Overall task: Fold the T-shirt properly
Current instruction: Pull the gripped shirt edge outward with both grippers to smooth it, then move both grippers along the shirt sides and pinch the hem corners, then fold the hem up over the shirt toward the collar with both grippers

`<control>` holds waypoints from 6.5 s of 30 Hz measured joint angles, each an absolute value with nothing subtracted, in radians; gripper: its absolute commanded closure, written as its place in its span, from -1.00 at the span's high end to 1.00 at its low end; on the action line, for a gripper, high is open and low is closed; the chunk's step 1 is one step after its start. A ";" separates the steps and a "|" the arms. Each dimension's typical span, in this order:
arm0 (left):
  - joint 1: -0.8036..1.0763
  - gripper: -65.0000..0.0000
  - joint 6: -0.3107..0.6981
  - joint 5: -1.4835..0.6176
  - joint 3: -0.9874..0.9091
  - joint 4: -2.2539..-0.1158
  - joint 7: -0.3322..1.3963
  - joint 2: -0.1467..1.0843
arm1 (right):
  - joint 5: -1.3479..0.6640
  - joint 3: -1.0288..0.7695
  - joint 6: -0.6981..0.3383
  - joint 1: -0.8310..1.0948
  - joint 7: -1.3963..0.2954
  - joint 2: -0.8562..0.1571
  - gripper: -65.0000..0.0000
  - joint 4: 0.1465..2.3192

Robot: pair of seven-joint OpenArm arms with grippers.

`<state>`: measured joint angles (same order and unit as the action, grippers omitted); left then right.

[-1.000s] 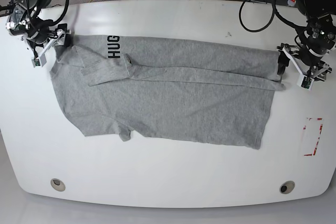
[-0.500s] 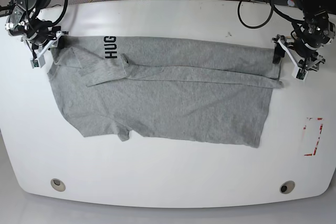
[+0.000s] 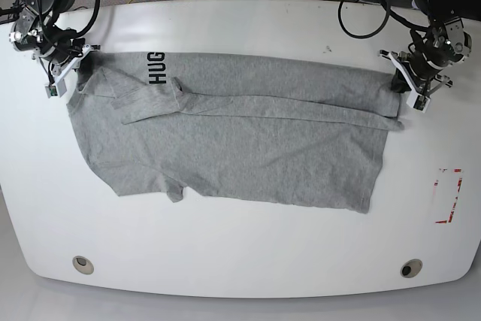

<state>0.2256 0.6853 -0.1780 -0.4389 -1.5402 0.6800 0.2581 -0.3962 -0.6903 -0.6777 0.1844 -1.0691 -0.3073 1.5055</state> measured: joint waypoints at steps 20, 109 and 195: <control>0.430 -1.00 0.700 -0.162 -0.609 -1.681 0.704 0.218 | -0.394 -0.686 -0.700 0.287 -1.092 -0.297 -1.00 1.616; -0.117 0.14 0.680 -0.040 -0.499 -1.656 0.836 0.171 | -0.233 -0.306 -0.693 -0.496 -0.464 -0.408 0.07 0.609; -0.282 -1.00 0.619 -0.044 -0.323 -1.302 0.612 0.193 | -0.214 -0.223 -0.701 -0.416 -0.880 -0.371 -1.00 1.288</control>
